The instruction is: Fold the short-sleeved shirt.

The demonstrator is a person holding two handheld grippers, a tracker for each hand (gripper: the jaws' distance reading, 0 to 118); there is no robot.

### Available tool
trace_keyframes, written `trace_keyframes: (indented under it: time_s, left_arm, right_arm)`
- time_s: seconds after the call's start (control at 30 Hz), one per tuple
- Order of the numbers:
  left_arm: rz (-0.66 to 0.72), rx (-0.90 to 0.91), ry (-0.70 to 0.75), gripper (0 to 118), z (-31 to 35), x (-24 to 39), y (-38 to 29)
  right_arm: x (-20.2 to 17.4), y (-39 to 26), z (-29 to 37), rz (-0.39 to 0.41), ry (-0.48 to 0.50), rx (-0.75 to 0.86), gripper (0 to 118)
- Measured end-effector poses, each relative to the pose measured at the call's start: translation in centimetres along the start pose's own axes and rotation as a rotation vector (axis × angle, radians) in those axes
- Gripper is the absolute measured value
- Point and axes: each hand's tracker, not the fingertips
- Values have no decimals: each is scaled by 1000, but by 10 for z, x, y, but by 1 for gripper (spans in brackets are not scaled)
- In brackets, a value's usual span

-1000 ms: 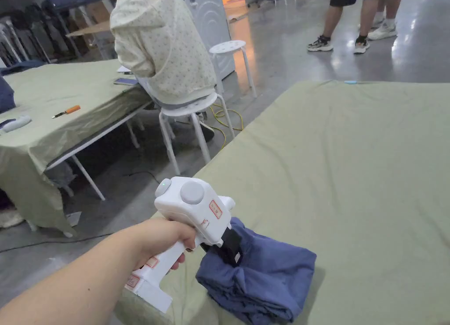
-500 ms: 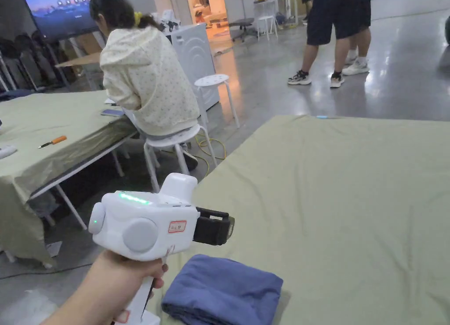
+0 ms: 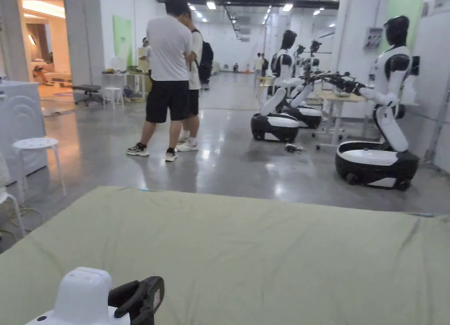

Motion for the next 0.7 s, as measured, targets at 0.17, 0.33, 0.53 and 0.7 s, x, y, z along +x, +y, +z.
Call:
trace_keyframes:
  time_s: [0.17,0.33,0.53,0.7]
  left_arm:
    - [-25,56,50,0,-23,60,7]
    - [-49,63,82,0,-36,91,15]
    - [-69,106,171,0,-29,113,17]
    - [-49,132,187,0,-15,116,29]
  right_arm:
    - [13,21,20,31,-101,128,0]
    - [16,32,29,13,-221,211,0]
    - [3,37,34,-48,-248,242,0]
    - [-11,41,48,-42,-258,256,0]
